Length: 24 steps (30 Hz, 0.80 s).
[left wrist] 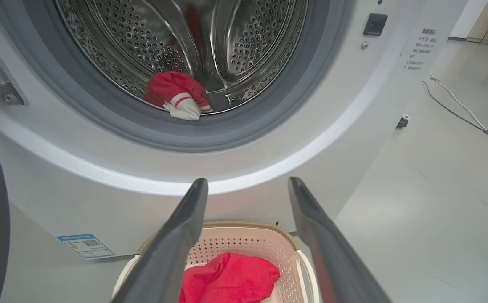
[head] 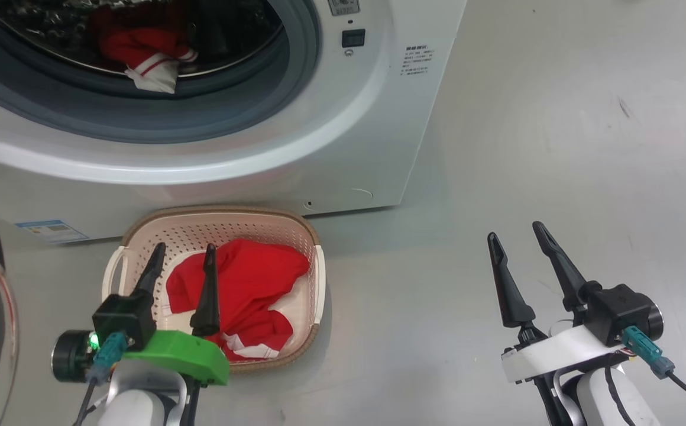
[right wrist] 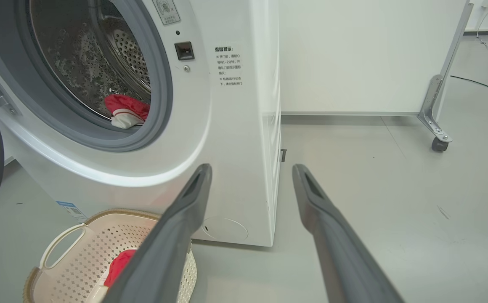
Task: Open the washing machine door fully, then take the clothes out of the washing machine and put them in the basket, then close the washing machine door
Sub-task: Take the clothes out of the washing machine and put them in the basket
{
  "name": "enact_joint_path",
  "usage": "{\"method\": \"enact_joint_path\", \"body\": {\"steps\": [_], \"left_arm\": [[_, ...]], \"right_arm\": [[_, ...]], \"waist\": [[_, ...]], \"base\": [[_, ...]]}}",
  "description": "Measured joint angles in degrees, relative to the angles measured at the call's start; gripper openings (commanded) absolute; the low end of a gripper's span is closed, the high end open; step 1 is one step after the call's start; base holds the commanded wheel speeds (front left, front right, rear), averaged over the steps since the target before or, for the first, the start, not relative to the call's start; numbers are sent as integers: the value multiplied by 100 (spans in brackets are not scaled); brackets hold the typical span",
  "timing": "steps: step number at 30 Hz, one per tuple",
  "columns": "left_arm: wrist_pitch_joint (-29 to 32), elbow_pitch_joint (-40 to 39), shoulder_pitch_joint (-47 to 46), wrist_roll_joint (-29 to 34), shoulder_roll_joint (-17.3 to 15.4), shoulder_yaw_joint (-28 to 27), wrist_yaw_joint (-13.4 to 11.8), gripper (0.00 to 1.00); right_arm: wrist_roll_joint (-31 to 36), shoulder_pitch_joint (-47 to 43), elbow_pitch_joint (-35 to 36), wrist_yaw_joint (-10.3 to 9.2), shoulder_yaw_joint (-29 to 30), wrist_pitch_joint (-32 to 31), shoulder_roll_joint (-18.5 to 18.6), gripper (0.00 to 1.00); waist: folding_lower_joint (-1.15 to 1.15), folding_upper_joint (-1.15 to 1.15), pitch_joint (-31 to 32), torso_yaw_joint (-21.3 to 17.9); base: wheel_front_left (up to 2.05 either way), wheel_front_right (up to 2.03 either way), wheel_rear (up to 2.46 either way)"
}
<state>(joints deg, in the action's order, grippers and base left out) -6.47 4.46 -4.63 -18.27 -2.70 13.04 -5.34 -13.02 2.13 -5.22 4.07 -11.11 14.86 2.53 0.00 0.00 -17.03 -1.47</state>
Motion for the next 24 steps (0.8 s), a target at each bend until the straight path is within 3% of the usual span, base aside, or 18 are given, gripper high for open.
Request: {"method": "enact_joint_path", "body": {"steps": [16, 24], "left_arm": [[733, 402, -1738, -30, -272, -378, 2, 100], [1271, 511, -2811, -35, -723, -699, 2, 100]], "right_arm": [[-237, 723, 240, 91, -364, 0, 9, 100], [-602, 1176, 299, 93, -544, 0, 10, 100]], "waist": [[0, 0, -1244, -513], [0, 0, -1845, -780]], "base": [[0, 0, 0], [0, 0, 0]]}}
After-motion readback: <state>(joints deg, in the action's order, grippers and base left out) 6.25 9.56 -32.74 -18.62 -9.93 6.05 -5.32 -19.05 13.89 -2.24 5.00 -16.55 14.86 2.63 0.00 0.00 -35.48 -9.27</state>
